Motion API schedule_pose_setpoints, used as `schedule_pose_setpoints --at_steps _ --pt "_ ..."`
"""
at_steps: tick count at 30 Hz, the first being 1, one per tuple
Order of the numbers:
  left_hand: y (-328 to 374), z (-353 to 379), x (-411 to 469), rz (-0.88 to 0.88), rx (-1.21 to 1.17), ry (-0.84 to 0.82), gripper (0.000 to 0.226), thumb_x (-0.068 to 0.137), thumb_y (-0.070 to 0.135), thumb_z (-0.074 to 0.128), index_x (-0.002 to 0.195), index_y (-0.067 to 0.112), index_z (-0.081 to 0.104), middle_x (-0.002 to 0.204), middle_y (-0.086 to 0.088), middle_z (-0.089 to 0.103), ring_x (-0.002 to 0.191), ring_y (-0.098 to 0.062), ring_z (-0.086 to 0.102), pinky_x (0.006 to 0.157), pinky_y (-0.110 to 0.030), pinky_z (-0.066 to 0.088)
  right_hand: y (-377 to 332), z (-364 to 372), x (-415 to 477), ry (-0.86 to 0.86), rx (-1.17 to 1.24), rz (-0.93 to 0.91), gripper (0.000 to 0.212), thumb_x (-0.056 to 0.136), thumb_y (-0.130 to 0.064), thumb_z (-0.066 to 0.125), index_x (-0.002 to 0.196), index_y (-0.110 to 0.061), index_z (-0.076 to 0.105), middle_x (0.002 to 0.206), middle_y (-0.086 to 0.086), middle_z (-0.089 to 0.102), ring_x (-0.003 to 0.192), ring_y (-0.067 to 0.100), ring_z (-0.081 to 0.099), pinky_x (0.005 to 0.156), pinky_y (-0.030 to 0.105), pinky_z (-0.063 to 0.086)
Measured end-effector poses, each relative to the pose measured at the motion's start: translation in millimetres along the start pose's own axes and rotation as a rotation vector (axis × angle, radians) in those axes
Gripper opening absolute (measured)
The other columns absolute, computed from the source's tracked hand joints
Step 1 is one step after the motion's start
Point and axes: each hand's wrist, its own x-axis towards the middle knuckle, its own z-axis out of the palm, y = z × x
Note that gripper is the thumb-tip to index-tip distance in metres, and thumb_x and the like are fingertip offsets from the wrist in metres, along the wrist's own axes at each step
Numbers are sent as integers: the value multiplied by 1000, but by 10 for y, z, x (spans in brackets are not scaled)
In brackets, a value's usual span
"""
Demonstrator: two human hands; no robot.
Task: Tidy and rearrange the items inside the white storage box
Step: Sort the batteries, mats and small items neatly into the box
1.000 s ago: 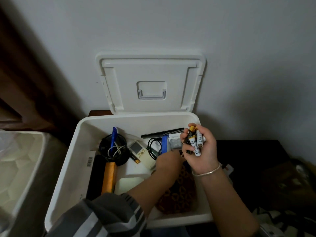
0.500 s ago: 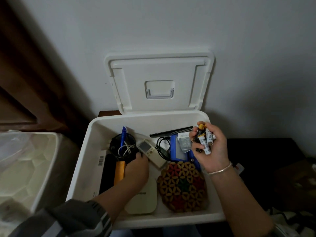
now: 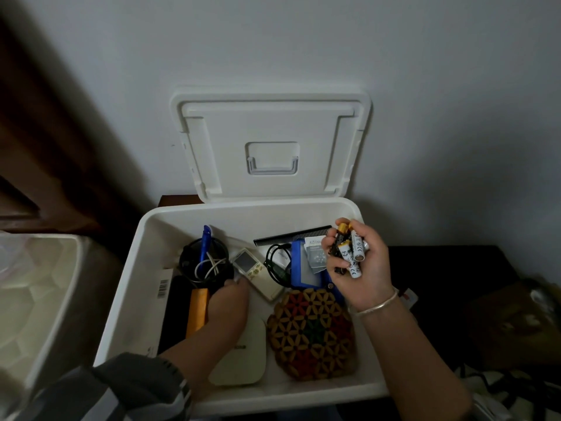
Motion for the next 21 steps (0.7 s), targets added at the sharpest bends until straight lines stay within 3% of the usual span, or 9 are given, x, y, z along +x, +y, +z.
schedule_pose_setpoints --at_steps 3,8,11,14,17,19,21 --pt "-2 -93 -29 -9 -40 14 43 96 3 43 138 7 33 123 -8 59 102 -19 64 75 -25 50 -7 -3 -8 -13 22 3 14 82 -25 52 84 -13 59 74 1 54 63 10 57 30 13 34" --pt "-99 -442 -186 27 -248 40 24 95 18 51 118 12 48 98 0 65 81 -12 65 53 -19 45 -21 -2 -30 -50 39 -3 14 84 -26 52 81 -14 60 72 0 54 61 8 55 30 12 34" --pt "33 -670 -223 146 -516 37 14 92 24 57 103 18 53 91 2 65 78 -12 64 68 -31 57 -35 17 -57 -33 29 -21 13 84 -25 52 80 -15 59 72 0 53 60 7 55 30 12 34" --pt "425 -806 -125 257 -643 31 16 89 29 62 98 21 53 90 9 61 80 -8 59 63 -19 47 -40 33 -92 -5 43 -31 14 84 -25 53 78 -14 60 72 0 53 59 7 55 30 12 34" --pt "867 -802 13 308 -698 -12 17 88 27 63 101 18 56 95 3 64 86 -14 61 68 -24 49 -52 32 -134 27 54 -40 15 84 -26 53 79 -13 60 72 1 55 59 8 55 29 13 34" --pt "1073 -770 72 337 -655 -27 17 92 23 54 106 15 57 102 -3 66 94 -21 63 79 -34 52 -53 27 -147 29 48 -43 15 85 -25 53 79 -13 60 72 1 55 60 9 56 29 13 33" --pt "1182 -729 91 357 -598 -11 17 97 21 45 104 12 57 103 -5 66 96 -22 63 79 -33 52 -42 21 -138 28 33 -37 15 85 -25 52 80 -13 61 72 1 56 60 9 57 30 13 32"
